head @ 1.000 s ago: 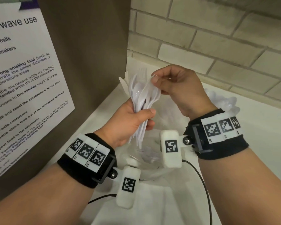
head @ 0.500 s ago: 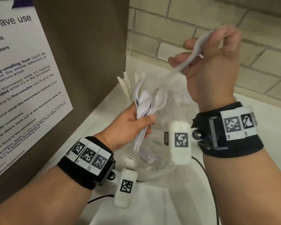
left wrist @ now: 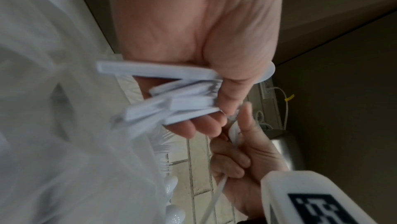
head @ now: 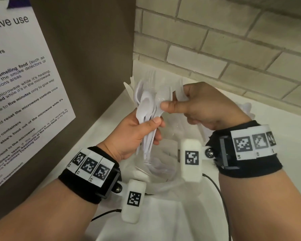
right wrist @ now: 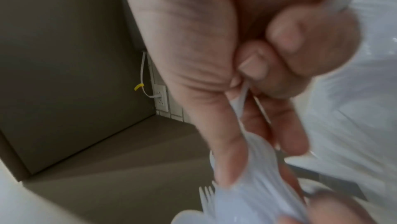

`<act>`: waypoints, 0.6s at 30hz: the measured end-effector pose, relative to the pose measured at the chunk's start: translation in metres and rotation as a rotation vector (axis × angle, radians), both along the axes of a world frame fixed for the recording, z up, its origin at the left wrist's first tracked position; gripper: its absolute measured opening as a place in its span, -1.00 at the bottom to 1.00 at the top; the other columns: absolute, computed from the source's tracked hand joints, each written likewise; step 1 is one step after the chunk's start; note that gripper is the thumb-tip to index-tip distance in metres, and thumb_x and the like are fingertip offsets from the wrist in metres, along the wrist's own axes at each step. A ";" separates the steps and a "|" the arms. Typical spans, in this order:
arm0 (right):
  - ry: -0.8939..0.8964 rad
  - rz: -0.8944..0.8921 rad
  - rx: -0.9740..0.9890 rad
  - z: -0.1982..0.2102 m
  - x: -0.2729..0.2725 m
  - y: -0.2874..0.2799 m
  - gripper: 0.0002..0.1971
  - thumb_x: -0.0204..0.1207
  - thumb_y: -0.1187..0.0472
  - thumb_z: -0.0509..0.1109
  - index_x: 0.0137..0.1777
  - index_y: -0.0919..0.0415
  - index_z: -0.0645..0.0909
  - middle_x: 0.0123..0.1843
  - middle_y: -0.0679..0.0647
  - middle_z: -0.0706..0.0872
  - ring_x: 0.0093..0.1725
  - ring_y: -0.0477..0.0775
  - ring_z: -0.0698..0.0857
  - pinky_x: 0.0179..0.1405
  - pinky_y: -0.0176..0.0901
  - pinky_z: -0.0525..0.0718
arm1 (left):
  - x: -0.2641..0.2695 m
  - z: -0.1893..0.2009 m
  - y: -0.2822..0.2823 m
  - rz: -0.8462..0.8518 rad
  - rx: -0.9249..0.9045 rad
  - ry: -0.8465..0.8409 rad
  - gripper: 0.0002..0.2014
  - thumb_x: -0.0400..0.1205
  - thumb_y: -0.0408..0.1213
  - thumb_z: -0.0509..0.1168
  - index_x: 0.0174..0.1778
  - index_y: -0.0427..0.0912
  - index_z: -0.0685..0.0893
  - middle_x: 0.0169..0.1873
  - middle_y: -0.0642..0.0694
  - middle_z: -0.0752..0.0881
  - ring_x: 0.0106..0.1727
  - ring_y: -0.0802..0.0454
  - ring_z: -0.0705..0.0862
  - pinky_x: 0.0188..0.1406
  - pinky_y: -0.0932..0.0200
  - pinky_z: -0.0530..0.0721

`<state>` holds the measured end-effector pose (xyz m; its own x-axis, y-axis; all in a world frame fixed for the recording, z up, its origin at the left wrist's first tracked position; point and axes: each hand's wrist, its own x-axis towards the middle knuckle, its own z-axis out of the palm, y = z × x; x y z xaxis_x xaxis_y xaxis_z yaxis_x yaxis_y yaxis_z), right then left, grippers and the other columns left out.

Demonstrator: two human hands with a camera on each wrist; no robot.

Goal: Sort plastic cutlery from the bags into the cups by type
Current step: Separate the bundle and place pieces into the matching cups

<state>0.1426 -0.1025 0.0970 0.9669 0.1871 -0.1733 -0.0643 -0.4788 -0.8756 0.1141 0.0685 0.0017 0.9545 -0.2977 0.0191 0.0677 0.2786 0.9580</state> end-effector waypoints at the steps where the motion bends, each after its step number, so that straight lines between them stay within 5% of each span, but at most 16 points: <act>1: -0.001 0.014 0.029 -0.003 -0.001 0.001 -0.74 0.34 0.13 0.62 -0.06 0.27 0.73 -0.30 0.10 0.70 -0.63 -0.11 0.34 -0.61 -0.26 0.27 | 0.000 0.000 -0.001 0.014 -0.013 0.008 -0.76 0.58 -0.22 0.38 0.03 -0.33 0.64 -0.32 0.00 0.76 -0.37 0.03 0.71 -0.35 0.10 0.72; 4: 0.001 -0.006 0.139 -0.009 -0.001 0.000 -0.85 0.51 0.24 0.49 0.01 0.29 0.70 -0.38 0.04 0.70 -0.59 -0.07 0.36 -0.61 -0.25 0.30 | -0.001 0.003 -0.002 0.030 -0.060 0.047 -0.76 0.49 -0.21 0.33 0.00 -0.24 0.72 -0.25 -0.03 0.81 -0.34 0.01 0.75 -0.36 0.11 0.75; 7: -0.007 -0.125 0.220 -0.010 0.002 0.003 -0.83 0.55 0.24 0.44 0.07 0.32 0.67 -0.25 0.16 0.73 -0.48 -0.02 0.52 -0.59 -0.24 0.36 | -0.002 0.003 -0.001 0.026 -0.076 0.068 -0.76 0.51 -0.25 0.31 0.06 -0.19 0.70 -0.18 -0.06 0.82 -0.28 -0.04 0.79 -0.37 0.10 0.75; 10: -0.137 -0.343 0.459 -0.004 0.002 0.006 -0.95 0.61 0.29 0.31 0.02 0.23 0.57 -0.29 0.14 0.81 -0.34 0.14 0.75 -0.39 -0.09 0.64 | -0.002 0.002 -0.001 0.019 0.011 0.024 -0.79 0.63 -0.36 0.25 0.16 -0.23 0.63 -0.19 -0.01 0.82 -0.25 -0.04 0.80 -0.31 0.08 0.76; 12: -0.220 -0.392 0.556 0.001 0.003 0.007 -0.91 0.61 0.36 0.26 0.04 0.20 0.53 -0.37 0.13 0.70 -0.42 0.21 0.76 -0.35 0.01 0.75 | -0.003 0.000 0.000 0.008 0.112 -0.019 -0.84 0.66 -0.41 0.23 0.14 -0.33 0.61 -0.30 0.04 0.80 -0.32 0.03 0.77 -0.31 0.10 0.74; 15: -0.296 -0.281 0.374 0.005 0.002 0.008 -0.82 0.52 0.35 0.41 0.09 0.19 0.59 -0.35 0.14 0.60 -0.65 0.06 0.46 -0.64 -0.21 0.49 | -0.005 -0.001 0.000 -0.015 0.212 -0.091 -0.89 0.68 -0.42 0.26 0.06 -0.38 0.63 -0.39 0.13 0.75 -0.39 0.09 0.65 -0.32 0.08 0.67; 18: -0.187 -0.155 0.236 0.002 0.004 0.009 -0.69 0.39 0.17 0.59 0.02 0.33 0.65 -0.37 0.13 0.62 -0.65 0.00 0.32 -0.66 -0.27 0.24 | -0.005 0.000 -0.003 -0.028 0.248 -0.111 -0.86 0.68 -0.40 0.27 0.09 -0.40 0.61 -0.42 0.17 0.73 -0.40 0.12 0.63 -0.35 0.15 0.62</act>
<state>0.1469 -0.0933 0.0992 0.9980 0.0491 0.0401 0.0514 -0.2590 -0.9645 0.1094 0.0657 0.0020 0.9421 -0.3322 0.0461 -0.0369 0.0339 0.9987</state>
